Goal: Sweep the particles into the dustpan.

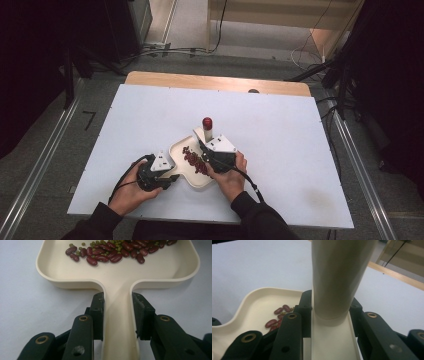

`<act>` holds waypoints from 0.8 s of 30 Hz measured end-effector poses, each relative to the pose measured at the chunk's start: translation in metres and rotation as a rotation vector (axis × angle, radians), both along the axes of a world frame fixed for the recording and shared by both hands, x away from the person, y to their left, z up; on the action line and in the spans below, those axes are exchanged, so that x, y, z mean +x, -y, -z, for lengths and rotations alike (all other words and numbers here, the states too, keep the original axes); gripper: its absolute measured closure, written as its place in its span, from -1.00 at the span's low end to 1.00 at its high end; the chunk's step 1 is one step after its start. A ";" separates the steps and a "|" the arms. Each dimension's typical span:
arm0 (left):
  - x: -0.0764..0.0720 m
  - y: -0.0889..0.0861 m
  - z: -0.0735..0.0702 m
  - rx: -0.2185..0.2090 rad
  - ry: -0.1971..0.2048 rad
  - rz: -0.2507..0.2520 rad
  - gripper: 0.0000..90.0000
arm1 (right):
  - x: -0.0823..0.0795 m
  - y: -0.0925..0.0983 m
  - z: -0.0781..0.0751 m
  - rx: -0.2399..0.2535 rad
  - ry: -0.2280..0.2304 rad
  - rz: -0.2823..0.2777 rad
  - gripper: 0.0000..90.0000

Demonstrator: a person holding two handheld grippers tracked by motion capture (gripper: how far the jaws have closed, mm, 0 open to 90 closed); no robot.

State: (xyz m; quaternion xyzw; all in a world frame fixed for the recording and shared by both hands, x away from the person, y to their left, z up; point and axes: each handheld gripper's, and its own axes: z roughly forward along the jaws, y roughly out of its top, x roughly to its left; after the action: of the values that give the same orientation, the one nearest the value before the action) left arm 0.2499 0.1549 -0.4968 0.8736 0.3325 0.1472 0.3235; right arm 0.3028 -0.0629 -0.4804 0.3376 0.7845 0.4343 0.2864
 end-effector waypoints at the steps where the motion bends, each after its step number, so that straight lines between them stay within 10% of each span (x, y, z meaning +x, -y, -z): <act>1: 0.000 0.000 0.000 -0.001 0.000 0.000 0.49 | -0.001 -0.002 0.000 0.006 -0.002 -0.008 0.43; 11: 0.000 -0.002 0.003 -0.022 -0.001 -0.002 0.49 | -0.004 -0.009 -0.013 0.071 -0.001 -0.046 0.43; 24: 0.001 -0.008 0.008 -0.038 0.017 -0.058 0.49 | 0.012 0.031 -0.018 0.084 0.004 0.030 0.43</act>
State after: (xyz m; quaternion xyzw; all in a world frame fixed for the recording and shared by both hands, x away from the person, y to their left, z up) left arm 0.2514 0.1630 -0.5047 0.8559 0.3578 0.1578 0.3384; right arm 0.3153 -0.0942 -0.4622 0.3603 0.7599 0.4630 0.2800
